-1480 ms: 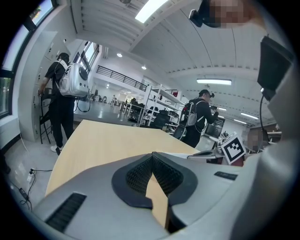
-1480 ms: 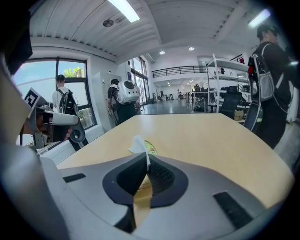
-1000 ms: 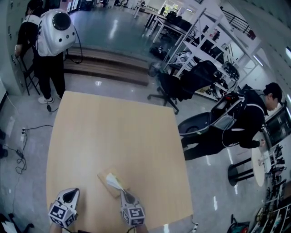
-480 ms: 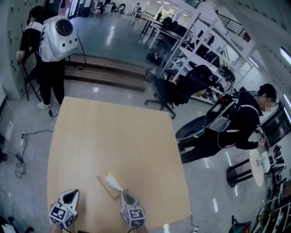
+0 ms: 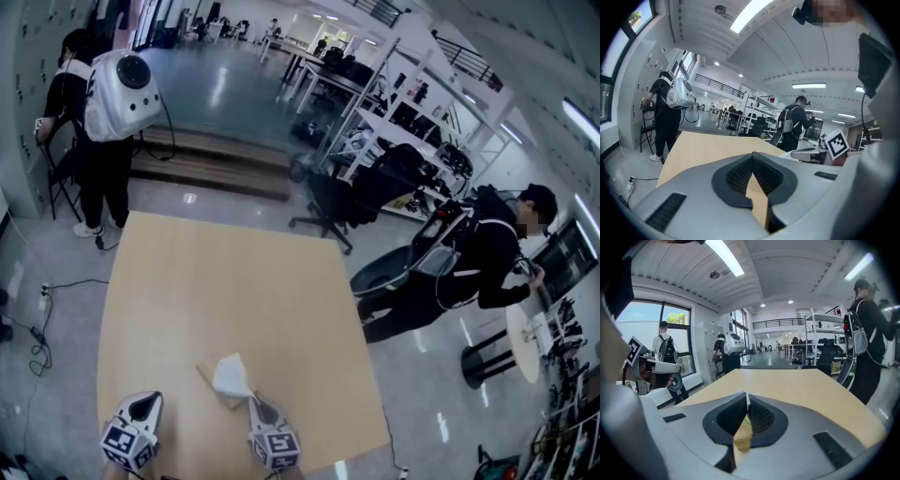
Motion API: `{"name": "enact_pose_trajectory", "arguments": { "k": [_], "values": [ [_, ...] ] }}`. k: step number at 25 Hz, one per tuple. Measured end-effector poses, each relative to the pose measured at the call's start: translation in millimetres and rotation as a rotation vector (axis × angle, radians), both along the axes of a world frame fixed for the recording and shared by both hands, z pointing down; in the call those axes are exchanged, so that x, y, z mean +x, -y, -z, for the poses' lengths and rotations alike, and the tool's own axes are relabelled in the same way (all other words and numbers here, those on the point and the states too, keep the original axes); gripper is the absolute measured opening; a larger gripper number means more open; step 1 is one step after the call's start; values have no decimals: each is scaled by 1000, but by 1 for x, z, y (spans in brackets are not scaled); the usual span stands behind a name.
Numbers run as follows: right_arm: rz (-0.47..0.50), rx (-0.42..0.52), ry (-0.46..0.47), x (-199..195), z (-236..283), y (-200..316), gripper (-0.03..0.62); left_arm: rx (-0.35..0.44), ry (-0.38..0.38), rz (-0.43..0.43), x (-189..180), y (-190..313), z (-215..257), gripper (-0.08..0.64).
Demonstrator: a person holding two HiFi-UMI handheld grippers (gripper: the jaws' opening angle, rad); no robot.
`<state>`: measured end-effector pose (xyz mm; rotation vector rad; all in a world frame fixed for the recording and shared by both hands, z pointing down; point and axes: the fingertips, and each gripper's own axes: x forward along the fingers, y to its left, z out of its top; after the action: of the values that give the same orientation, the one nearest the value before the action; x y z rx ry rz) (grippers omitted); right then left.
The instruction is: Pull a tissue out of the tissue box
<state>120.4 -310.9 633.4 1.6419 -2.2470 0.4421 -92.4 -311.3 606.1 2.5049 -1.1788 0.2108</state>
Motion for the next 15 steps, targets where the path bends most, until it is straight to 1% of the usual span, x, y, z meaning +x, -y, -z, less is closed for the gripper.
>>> {"name": "enact_pose_trajectory", "arguments": {
  "k": [5,15],
  "values": [
    [10,27,-3,-2,15,-10,0,21,-9,4,0,-9,9,8],
    [7,123,25,-3,53,-28,2,59,-14,11,0,-24,22,8]
  ]
}}
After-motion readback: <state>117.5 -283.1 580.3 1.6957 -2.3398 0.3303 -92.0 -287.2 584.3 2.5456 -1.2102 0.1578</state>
